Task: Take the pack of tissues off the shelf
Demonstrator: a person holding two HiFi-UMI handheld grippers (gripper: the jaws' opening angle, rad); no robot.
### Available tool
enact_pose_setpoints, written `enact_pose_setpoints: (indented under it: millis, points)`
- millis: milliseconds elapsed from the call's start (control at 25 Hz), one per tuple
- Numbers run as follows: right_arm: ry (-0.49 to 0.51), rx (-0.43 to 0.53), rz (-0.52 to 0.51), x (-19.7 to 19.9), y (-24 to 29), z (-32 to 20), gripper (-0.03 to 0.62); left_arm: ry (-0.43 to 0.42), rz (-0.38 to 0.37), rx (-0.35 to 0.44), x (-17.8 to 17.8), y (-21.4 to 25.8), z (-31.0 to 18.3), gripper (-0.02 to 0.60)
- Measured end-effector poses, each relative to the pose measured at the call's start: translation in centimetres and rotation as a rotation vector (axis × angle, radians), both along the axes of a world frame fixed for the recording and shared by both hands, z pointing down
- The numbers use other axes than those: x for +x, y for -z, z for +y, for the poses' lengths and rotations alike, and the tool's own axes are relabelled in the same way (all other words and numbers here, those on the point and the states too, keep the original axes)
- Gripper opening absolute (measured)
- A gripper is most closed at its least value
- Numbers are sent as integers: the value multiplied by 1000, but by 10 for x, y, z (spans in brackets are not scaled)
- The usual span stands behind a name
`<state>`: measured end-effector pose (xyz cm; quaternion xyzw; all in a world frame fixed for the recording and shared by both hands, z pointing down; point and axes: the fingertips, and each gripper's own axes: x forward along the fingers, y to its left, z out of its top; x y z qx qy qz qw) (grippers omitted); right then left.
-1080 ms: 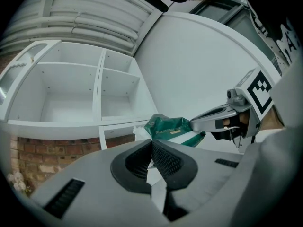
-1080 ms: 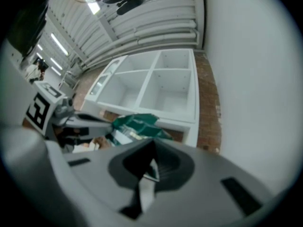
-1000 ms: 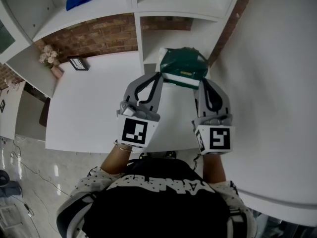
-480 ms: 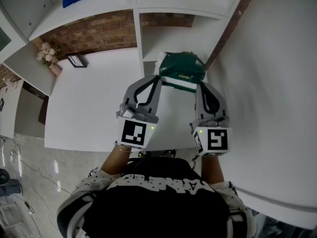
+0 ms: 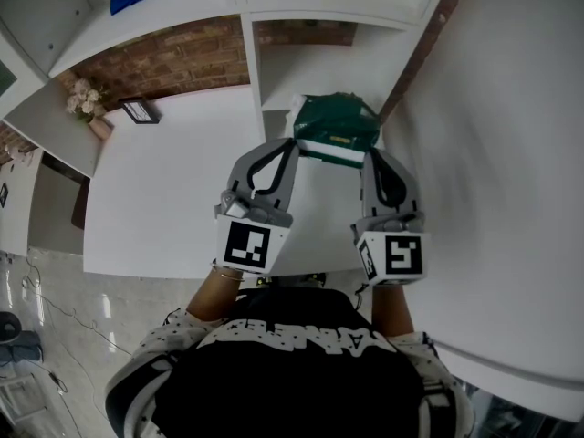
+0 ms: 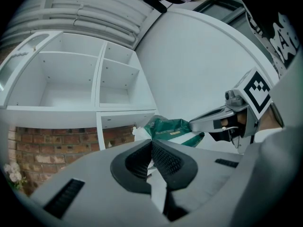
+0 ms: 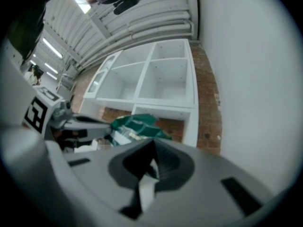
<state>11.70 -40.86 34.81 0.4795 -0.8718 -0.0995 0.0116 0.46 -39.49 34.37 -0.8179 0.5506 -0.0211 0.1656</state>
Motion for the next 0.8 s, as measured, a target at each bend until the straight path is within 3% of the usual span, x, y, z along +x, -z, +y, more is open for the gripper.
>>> enact_pose_setpoints:
  millis: [800]
  points:
    - [-4,-9,4,1,0,-2,31,7,3,-8,0,-1,-1,35]
